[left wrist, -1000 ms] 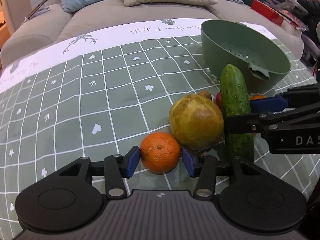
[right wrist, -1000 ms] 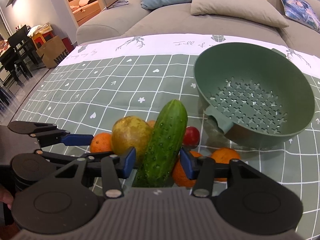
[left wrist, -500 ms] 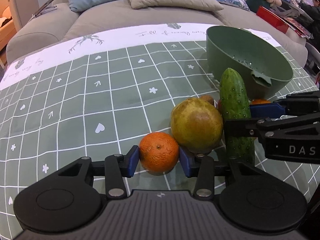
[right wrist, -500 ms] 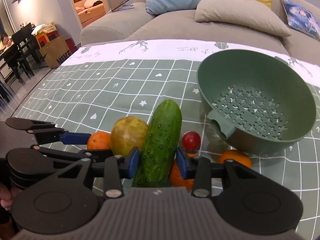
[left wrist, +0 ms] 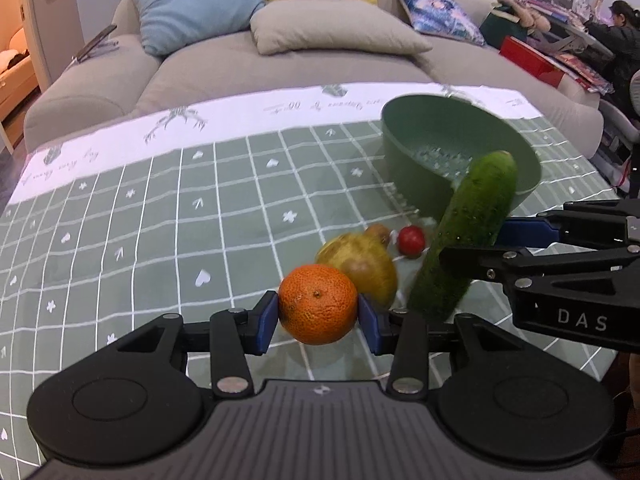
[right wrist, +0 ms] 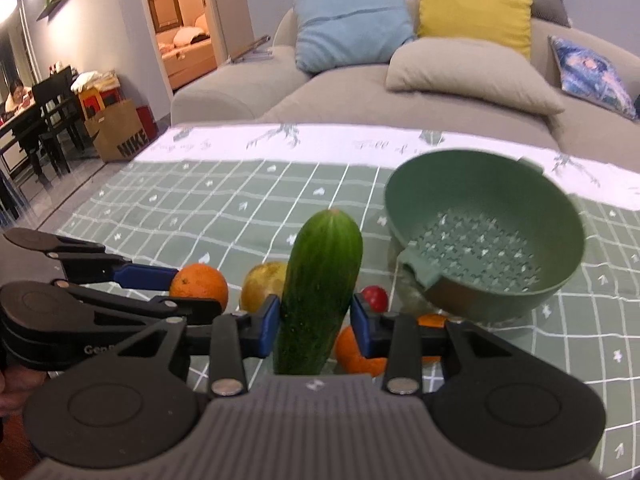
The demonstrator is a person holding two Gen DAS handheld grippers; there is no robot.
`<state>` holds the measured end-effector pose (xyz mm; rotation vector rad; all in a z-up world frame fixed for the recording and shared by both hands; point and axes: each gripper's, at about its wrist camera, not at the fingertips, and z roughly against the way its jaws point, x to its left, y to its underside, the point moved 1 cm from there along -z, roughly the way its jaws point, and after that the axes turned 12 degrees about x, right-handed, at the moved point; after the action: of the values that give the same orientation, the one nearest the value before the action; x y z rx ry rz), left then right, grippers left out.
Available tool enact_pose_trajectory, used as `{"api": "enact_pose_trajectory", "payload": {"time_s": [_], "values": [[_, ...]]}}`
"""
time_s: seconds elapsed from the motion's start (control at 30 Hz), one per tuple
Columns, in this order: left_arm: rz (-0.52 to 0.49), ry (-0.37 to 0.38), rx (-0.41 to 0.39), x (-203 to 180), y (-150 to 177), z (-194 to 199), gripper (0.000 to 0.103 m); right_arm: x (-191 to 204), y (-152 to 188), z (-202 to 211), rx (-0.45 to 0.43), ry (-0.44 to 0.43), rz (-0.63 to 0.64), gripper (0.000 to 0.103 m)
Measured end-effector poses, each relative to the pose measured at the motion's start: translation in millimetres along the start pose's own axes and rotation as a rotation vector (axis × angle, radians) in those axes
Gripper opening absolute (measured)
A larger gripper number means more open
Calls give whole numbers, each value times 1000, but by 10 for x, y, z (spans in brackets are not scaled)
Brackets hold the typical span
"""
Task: Organize fruits
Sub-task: 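Lift and carry the cucumber and orange into the green colander with both tools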
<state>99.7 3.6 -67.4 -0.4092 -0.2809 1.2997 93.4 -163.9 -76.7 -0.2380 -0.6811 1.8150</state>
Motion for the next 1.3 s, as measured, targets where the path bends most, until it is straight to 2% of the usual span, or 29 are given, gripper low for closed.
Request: {"api": "enact_pose_trajectory", "payload": {"time_s": [0.2, 0.43, 0.6, 0.73, 0.97, 1.13, 1.3], "values": [[-12, 24, -40, -88, -193, 165, 49, -74, -88, 329, -86, 19, 0, 34], [-100, 68, -99, -340, -601, 235, 49, -374, -403, 671, -140, 70, 12, 34], [-174, 72, -107, -603, -885, 70, 49, -757, -688, 626, -67, 122, 20, 34], [-208, 106, -85, -767, -1071, -132, 49, -1000, -799, 397, 23, 168, 62, 34], [-229, 176, 8, -816, -1278, -516, 49, -1340, -895, -62, 163, 150, 35, 34], [-281, 175, 45, -841, -1383, -692, 49, -1413, -951, -309, 201, 127, 38, 34], [-312, 163, 94, -846, -1481, -849, 49, -1568, -1149, -568, 206, 76, 15, 34]]}}
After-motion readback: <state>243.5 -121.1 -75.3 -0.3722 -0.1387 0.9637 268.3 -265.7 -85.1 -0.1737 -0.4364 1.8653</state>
